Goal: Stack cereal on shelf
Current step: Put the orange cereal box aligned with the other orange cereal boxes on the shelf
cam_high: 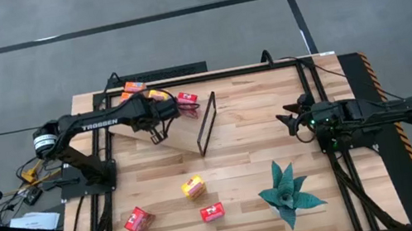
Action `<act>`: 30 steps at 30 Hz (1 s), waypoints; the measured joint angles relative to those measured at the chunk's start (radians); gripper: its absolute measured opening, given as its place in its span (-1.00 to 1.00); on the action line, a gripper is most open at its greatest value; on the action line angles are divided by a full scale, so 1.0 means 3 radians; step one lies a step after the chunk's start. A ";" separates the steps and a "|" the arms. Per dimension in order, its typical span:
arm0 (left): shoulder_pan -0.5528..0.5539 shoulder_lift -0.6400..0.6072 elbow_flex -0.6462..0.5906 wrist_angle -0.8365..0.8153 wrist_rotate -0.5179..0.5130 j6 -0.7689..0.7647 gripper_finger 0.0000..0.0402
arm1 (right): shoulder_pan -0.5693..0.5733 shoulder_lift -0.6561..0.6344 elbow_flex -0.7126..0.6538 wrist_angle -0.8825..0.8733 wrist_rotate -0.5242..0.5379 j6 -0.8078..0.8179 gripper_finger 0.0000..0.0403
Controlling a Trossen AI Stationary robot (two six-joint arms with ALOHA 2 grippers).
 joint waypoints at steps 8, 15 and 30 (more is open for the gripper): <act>0.0014 -0.0001 0.0000 -0.0083 -0.0063 -0.0031 -1.00 | 0.0000 -0.0001 0.0000 -0.0036 0.0000 -0.0001 0.57; 0.0014 -0.0003 -0.0001 -0.0205 -0.0210 -0.0088 -1.00 | 0.0000 -0.0001 0.0000 -0.0038 0.0000 -0.0002 0.57; 0.0173 -0.0004 -0.0001 -0.0210 -0.0285 -0.0016 -1.00 | -0.0001 -0.0001 0.0000 -0.0046 0.0000 -0.0010 0.57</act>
